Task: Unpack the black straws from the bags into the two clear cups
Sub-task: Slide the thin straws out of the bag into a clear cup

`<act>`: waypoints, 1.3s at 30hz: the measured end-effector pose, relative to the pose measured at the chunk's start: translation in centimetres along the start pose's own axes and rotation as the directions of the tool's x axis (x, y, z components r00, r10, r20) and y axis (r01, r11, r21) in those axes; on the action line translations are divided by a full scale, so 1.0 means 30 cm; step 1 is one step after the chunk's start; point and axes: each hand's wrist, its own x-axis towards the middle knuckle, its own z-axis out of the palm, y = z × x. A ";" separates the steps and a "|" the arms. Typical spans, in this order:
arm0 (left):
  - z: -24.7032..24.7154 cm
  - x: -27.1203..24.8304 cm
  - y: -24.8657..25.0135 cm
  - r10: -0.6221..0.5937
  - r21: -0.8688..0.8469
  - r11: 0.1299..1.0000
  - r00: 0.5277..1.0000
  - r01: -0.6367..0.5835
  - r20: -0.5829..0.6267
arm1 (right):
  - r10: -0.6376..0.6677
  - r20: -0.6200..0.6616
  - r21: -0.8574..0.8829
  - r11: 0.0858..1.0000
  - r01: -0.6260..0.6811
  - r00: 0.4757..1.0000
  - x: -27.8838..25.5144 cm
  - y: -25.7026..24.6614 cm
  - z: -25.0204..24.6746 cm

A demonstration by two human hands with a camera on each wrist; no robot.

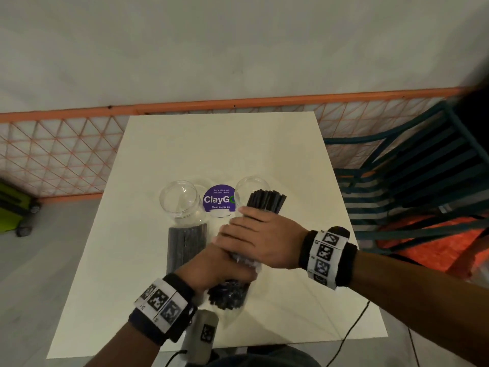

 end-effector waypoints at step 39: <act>-0.083 -0.363 -0.259 -0.308 0.101 0.915 0.839 0.390 -0.449 | 0.965 0.260 0.925 -0.241 -0.292 0.028 0.140 0.270 0.151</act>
